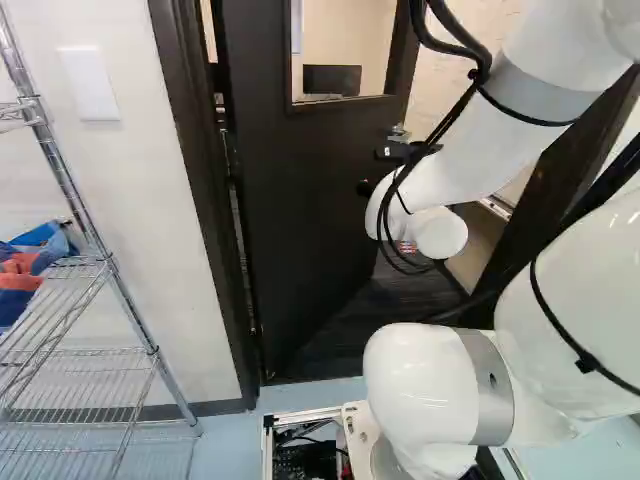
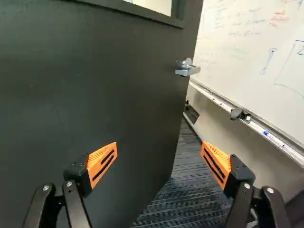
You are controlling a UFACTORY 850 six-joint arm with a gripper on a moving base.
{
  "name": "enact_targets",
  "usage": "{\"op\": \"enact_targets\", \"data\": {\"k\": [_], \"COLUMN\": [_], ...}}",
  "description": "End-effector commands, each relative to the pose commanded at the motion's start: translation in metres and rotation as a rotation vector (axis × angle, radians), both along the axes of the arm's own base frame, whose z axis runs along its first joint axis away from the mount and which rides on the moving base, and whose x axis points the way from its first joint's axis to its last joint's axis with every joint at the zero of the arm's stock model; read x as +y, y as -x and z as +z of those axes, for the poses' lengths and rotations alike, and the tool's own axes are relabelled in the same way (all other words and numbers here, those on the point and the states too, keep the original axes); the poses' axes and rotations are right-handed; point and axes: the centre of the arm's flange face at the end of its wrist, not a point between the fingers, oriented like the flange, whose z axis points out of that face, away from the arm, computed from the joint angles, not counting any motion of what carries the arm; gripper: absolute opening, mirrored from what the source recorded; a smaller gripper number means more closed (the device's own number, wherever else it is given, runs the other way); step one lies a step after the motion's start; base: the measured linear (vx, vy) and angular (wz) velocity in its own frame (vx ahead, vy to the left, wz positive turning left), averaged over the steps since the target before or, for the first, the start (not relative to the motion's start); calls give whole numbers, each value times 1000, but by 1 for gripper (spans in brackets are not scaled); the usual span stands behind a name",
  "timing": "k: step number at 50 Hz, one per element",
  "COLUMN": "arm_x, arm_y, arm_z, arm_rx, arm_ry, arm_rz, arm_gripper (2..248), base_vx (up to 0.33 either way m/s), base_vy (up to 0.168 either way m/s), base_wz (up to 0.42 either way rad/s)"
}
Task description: Open the door and move inside
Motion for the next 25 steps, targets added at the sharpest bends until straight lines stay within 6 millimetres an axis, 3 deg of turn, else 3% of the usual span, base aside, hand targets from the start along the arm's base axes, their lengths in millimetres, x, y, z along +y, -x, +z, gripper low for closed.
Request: {"op": "enact_targets", "data": {"k": [25], "arm_x": [0], "arm_y": [0], "arm_z": [0], "arm_rx": [0], "arm_ry": [0], "arm_rz": [0], "arm_gripper": [247], "base_vx": [76], "base_vy": [35], "base_wz": [6]}}
